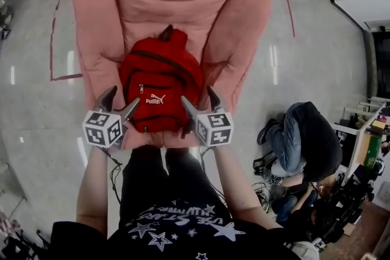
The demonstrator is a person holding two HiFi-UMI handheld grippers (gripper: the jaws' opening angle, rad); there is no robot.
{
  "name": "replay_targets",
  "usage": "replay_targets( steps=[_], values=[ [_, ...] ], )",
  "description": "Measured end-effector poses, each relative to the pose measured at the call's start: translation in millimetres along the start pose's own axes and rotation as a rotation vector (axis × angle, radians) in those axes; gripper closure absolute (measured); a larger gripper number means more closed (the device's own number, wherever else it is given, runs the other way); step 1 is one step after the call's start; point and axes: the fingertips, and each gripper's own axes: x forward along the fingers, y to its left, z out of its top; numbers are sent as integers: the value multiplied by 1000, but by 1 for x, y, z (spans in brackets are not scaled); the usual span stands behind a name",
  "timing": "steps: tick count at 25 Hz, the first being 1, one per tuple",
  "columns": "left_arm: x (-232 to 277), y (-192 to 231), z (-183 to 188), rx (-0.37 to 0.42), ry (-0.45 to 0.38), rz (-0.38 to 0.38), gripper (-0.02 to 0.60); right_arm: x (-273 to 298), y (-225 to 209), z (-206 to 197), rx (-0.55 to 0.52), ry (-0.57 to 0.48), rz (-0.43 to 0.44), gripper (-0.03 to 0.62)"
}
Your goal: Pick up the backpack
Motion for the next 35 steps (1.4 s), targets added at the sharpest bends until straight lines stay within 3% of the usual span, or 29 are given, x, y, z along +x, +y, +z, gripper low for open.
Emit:
replay_targets(
  steps=[7,13,20,24,30,31,33,35],
  values=[
    [47,37,3,3,34,-29,184,39,-9,-4,-6,25,-61,129],
    [82,63,6,32,57,-36,184,72,-13,-9,-56,45,-69,128],
    [106,69,4,4,82,-110,184,95,-28,-4,-149,14,-137,128],
    [118,72,5,-17,79,-112,184,104,-32,-2,-180,18,-143,128],
    [139,72,-12,40,236,-95,187,118,-32,-3,-194,39,-120,129],
    [142,71,-15,56,256,-96,192,120,-31,-4,-198,48,-108,129],
    [146,68,-18,88,272,-107,317,123,-27,-7,-205,68,-76,131],
    [146,61,-18,78,269,-144,395,125,-21,-9,-213,82,-50,134]
  ],
)
